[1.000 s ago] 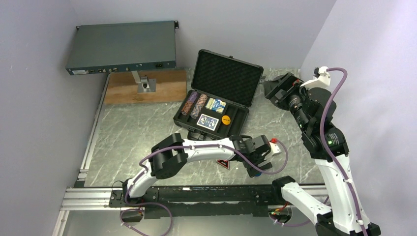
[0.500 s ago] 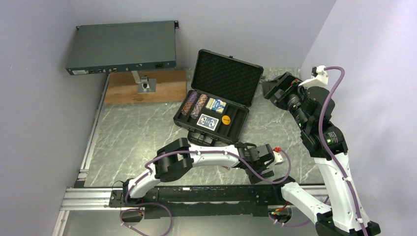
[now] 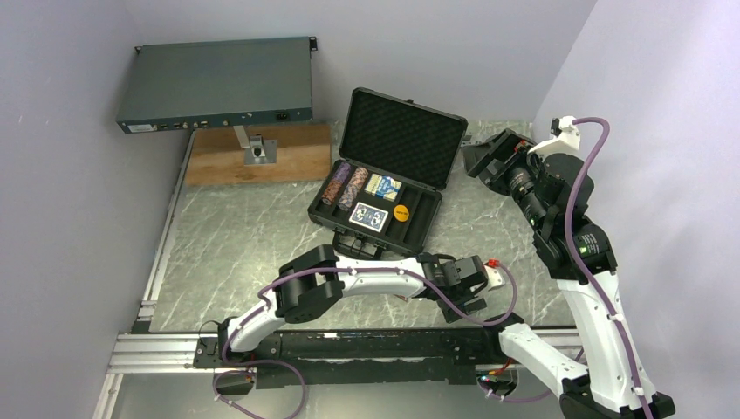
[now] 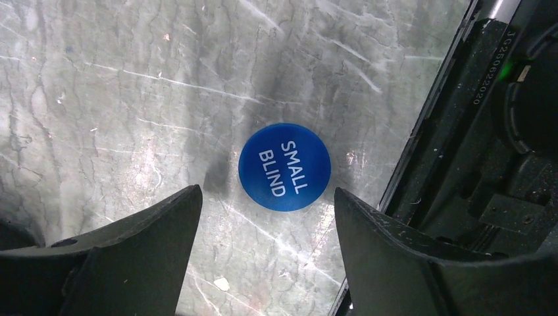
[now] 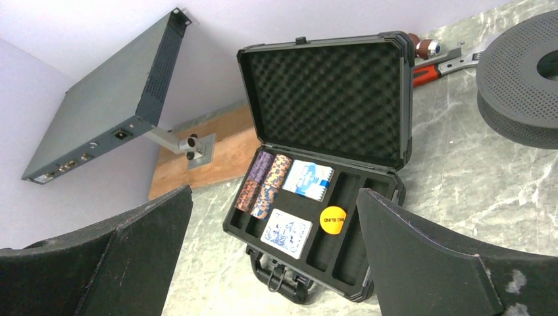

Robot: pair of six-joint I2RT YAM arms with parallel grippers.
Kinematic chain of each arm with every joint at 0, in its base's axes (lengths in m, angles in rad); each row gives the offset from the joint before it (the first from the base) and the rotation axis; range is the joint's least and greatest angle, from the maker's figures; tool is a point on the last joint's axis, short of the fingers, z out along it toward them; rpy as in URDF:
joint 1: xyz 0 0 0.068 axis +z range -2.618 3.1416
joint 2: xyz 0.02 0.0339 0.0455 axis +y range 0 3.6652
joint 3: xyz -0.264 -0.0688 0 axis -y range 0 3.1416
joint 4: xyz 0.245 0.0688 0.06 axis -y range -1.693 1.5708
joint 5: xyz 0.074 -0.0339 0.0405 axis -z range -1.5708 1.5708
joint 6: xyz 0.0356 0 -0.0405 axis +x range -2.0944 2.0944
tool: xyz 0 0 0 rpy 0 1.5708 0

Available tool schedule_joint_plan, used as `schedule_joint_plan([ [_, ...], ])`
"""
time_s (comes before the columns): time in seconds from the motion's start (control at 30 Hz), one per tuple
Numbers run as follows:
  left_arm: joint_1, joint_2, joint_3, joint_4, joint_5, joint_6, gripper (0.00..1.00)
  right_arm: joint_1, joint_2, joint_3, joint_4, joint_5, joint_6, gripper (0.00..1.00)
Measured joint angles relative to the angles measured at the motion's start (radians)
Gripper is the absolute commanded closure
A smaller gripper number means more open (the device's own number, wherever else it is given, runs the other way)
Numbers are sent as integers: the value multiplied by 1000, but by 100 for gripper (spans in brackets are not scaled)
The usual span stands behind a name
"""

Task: Pack up texas hold em set

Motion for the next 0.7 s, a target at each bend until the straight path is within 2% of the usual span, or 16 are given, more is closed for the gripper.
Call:
schedule_joint_plan([
  [0.4,-6,12,0,40,19,0,23,0,5,-3,0,0,-8,0],
  [0.7,-10,21,0,51,2,-5,33,0,6,-6,0,0,-13,0],
])
